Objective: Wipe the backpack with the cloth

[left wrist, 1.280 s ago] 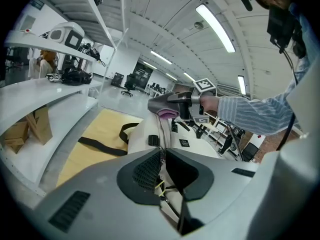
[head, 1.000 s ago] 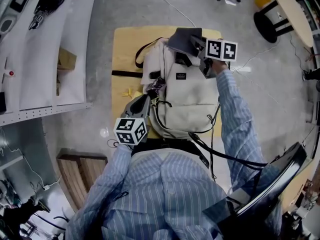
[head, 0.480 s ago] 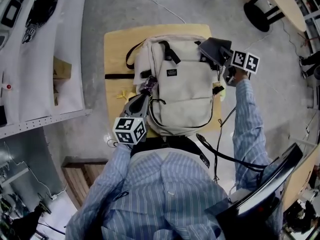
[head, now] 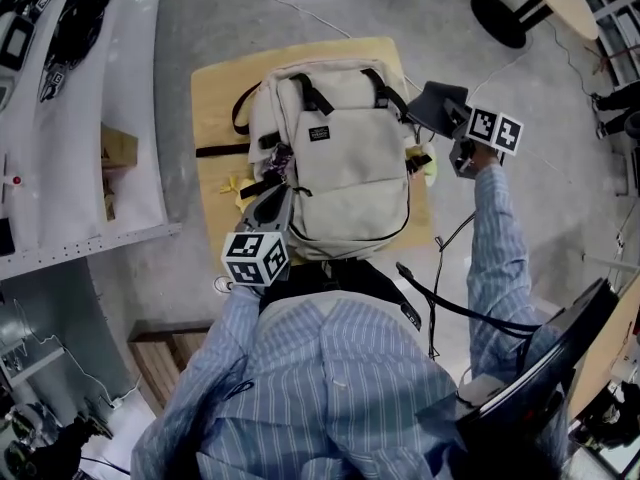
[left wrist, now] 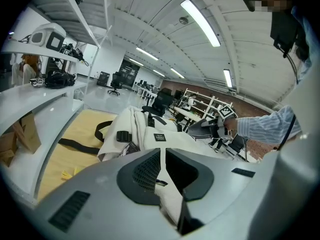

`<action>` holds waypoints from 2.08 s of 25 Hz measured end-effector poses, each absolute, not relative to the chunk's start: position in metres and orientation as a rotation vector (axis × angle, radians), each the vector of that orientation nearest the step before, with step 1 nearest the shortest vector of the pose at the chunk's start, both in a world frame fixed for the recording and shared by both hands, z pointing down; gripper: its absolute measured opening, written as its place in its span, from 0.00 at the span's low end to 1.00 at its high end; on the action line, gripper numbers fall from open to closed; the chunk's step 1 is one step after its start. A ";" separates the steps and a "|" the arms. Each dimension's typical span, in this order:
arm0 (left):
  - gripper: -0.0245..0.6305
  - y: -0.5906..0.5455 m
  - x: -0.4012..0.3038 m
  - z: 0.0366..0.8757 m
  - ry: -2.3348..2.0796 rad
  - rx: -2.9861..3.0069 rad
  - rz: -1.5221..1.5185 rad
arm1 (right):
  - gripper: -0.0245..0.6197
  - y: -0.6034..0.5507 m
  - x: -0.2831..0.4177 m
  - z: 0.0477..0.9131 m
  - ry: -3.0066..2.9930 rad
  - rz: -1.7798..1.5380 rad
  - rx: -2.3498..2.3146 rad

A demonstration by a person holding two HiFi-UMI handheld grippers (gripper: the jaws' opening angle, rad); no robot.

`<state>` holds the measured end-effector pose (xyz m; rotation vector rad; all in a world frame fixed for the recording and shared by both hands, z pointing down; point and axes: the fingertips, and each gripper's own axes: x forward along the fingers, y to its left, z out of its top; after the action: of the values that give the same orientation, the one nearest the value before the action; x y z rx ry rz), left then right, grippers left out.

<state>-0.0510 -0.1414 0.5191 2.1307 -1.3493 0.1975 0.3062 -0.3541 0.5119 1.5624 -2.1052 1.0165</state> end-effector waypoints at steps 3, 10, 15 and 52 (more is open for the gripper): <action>0.09 -0.131 -0.041 0.511 -1.362 2.144 0.181 | 0.11 -0.329 0.303 0.494 -2.197 1.019 1.565; 0.09 -0.079 -0.021 0.500 -1.403 2.136 0.157 | 0.11 -0.235 0.286 0.473 -2.338 0.947 1.465; 0.09 -0.030 -0.007 0.501 -1.448 2.093 0.166 | 0.11 -0.175 0.257 0.456 -2.494 0.948 1.352; 0.09 0.091 -0.217 0.514 -1.279 2.195 0.126 | 0.11 0.075 -0.011 0.462 -2.452 1.034 1.478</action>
<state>-0.2174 0.0913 0.5139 2.1948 -1.2792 0.1264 -0.0108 0.0752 0.4619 1.4780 -2.4517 1.0342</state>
